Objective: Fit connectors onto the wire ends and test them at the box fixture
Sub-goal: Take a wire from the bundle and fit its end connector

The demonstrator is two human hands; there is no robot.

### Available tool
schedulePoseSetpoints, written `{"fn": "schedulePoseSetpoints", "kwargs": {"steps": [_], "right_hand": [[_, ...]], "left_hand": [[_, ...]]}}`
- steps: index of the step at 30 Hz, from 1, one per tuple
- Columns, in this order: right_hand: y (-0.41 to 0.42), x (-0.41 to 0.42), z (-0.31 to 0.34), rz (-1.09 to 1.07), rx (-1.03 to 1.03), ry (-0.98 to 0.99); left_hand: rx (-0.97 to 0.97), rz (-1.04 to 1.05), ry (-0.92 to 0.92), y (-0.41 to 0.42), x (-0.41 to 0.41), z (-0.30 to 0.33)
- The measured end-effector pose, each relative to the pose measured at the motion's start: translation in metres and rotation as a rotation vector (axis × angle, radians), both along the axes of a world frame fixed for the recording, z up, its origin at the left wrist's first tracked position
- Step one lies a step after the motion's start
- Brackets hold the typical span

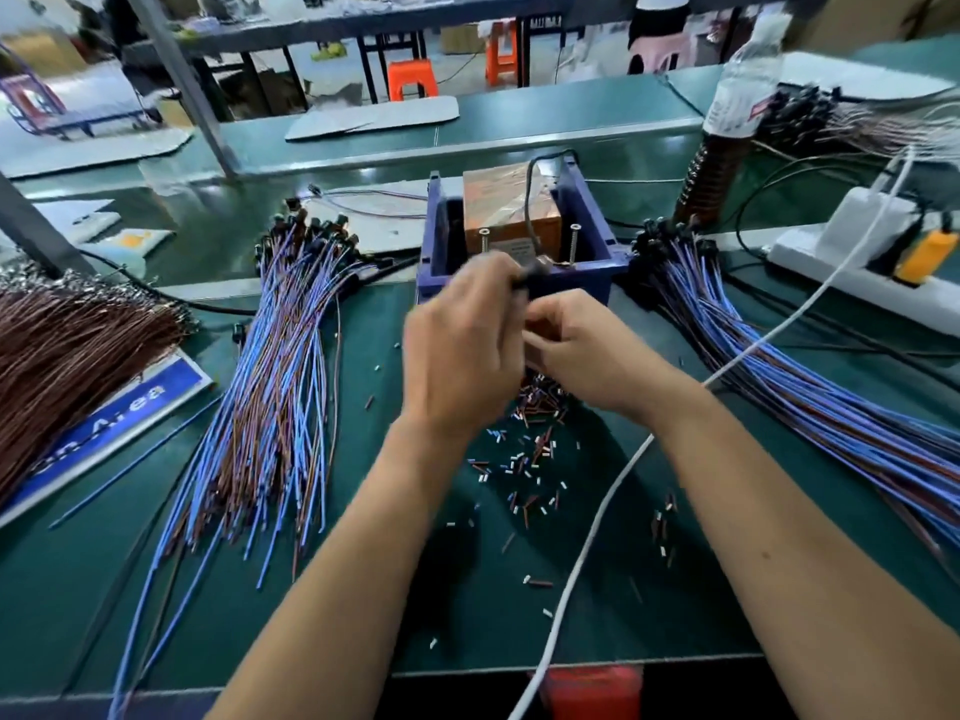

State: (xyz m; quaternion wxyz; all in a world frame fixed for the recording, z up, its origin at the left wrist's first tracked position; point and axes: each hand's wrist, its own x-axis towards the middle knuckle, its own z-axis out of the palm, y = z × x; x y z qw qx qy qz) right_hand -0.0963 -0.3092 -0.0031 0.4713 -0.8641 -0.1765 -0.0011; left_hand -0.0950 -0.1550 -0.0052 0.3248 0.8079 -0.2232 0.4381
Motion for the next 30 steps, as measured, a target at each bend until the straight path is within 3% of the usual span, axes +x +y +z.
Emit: {"fn": "schedulePoseSetpoints", "kwargs": {"steps": [3, 7, 11, 14, 25, 30], "right_hand": [[-0.008, 0.002, -0.008, -0.066, 0.055, -0.057], [-0.021, 0.002, -0.018, 0.026, 0.388, 0.129], [-0.022, 0.001, -0.031, 0.132, 0.506, 0.249], [-0.019, 0.001, -0.034, 0.140, 0.582, 0.269], [-0.020, -0.005, -0.032, 0.030, 0.591, 0.246], [-0.033, -0.004, -0.031, -0.097, 0.548, 0.189]], "left_hand": [[0.170, -0.147, 0.130, -0.024, -0.019, -0.013], [0.177, -0.158, 0.131, -0.018, -0.018, -0.014], [0.058, -0.098, 0.164, -0.022, -0.020, -0.021], [0.075, -0.089, 0.224, -0.029, -0.022, -0.022], [0.111, 0.065, 0.306, -0.024, -0.020, -0.025], [0.021, 0.224, 0.234, -0.014, -0.018, -0.023]]}}
